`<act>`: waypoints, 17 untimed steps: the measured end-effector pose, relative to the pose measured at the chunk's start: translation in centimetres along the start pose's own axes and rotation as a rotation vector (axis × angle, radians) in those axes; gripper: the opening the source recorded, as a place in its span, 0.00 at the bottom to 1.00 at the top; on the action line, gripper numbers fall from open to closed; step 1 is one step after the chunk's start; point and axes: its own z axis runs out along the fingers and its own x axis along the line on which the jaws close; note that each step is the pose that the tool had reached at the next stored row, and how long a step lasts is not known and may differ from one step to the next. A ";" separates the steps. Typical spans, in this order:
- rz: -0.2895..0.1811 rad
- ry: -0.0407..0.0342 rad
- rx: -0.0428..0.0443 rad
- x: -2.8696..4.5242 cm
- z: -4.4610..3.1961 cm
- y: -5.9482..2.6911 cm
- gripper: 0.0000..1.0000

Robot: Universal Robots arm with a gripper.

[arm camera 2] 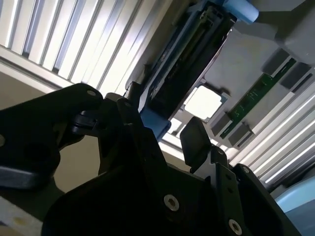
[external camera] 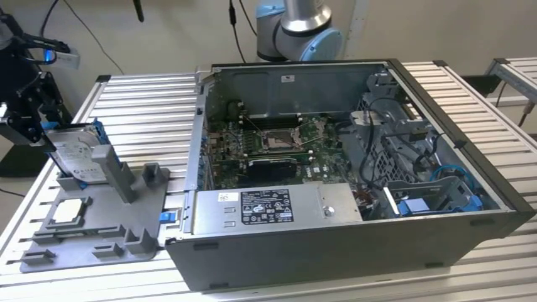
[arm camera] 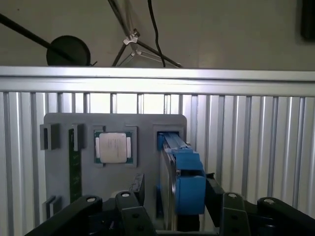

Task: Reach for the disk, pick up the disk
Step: 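Pick up the disk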

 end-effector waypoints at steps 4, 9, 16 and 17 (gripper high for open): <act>-0.001 -0.0039 0.0000 0.01 0.52 -0.01 1.00; -0.002 -0.0077 0.0000 0.02 1.15 -0.02 1.00; -0.004 -0.0136 -0.0001 0.03 1.76 -0.02 1.00; -0.005 -0.0146 -0.0002 0.03 1.81 -0.02 1.00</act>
